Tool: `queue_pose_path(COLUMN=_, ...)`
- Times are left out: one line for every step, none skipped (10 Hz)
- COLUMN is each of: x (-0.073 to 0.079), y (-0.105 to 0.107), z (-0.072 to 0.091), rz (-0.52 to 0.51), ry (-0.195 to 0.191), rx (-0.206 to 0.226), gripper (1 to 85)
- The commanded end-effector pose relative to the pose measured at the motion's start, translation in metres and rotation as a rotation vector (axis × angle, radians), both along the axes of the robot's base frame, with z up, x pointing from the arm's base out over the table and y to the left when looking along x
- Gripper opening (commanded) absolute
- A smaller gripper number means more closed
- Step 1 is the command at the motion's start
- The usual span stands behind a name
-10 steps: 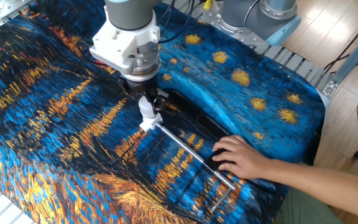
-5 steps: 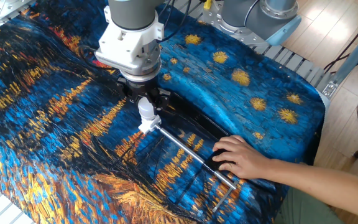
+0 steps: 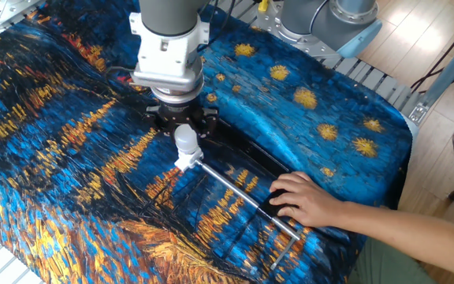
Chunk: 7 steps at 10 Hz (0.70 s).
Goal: Take out the light bulb by rotating it
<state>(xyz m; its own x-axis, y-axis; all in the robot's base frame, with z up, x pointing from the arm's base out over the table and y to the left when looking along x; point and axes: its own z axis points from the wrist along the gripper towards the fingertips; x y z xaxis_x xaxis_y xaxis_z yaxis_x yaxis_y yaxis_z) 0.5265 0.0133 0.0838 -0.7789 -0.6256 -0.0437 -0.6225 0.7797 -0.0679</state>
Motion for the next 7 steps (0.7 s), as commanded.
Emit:
queue_pose_path(x=-0.001, y=-0.009, z=0.0, rz=0.187, ry=0.013, rx=-0.044, gripper=14.0)
queue_pose_path(x=0.0, y=-0.011, z=0.002, rz=0.242, ry=0.016, rx=-0.067, gripper=13.7)
queue_pose_path(x=0.003, y=0.006, z=0.003, rz=0.23, ry=-0.003, rx=-0.037, gripper=3.0)
queue_pose_path(x=0.007, y=0.008, z=0.006, rz=0.25, ry=-0.025, rx=-0.074, gripper=1.0)
queue_pose_path(x=0.012, y=0.012, z=0.006, rz=0.308, ry=-0.04, rx=-0.092, gripper=8.7)
queue_pose_path(x=0.015, y=0.016, z=0.004, rz=0.336, ry=-0.054, rx=-0.081, gripper=10.7)
queue_pose_path(x=0.016, y=0.016, z=0.004, rz=0.34, ry=-0.058, rx=-0.074, gripper=11.7)
